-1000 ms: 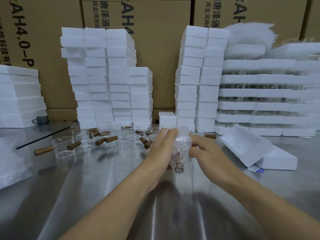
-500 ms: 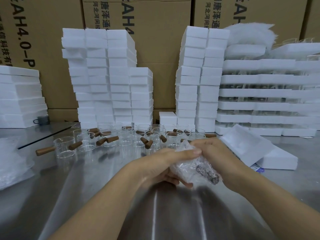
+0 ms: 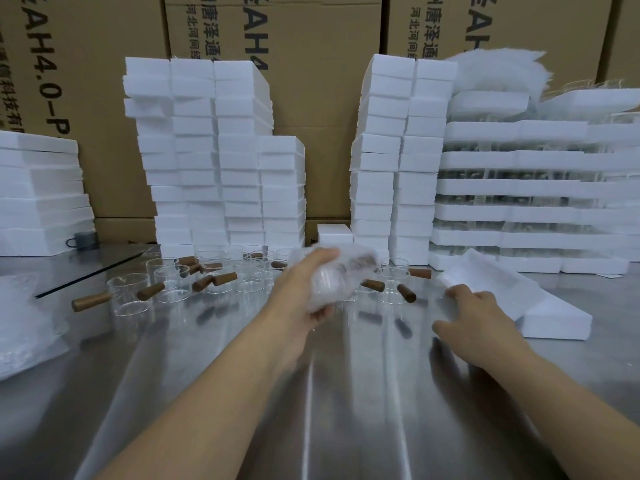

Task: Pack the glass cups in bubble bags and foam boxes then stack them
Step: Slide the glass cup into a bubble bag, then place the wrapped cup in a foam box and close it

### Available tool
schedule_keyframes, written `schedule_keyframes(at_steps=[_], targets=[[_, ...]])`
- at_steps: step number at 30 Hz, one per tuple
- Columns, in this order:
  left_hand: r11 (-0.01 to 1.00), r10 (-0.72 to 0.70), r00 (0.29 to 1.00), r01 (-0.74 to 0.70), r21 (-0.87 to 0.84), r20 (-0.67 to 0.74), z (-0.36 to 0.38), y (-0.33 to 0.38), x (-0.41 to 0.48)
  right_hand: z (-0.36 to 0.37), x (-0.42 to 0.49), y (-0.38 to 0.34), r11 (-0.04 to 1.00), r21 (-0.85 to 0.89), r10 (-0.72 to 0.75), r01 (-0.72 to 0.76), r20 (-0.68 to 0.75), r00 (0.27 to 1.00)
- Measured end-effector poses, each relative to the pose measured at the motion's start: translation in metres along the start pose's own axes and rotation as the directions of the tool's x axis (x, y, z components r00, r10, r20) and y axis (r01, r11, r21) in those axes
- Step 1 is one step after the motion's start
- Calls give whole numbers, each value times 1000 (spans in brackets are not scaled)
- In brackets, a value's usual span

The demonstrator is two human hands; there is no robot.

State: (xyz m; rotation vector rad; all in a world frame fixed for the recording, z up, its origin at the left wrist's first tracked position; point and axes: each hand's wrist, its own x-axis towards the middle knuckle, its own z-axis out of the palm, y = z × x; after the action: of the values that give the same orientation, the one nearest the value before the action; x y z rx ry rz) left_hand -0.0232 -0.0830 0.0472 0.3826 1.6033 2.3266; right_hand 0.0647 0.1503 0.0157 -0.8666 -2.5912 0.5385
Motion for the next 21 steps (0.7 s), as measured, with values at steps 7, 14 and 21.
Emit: schedule_keyframes(at_steps=[7, 14, 21], targets=[[838, -106, 962, -49, -543, -251, -23, 10, 6, -4, 3, 0, 996, -74, 51, -54, -41, 998], [823, -122, 951, -63, -565, -283, -27, 9, 10, -7, 8, 1, 994, 36, 103, -101, -69, 992], [791, -110, 955, -85, -606, -277, -27, 12, 6, -16, 10, 0, 962, 258, 150, -94, -206, 967]])
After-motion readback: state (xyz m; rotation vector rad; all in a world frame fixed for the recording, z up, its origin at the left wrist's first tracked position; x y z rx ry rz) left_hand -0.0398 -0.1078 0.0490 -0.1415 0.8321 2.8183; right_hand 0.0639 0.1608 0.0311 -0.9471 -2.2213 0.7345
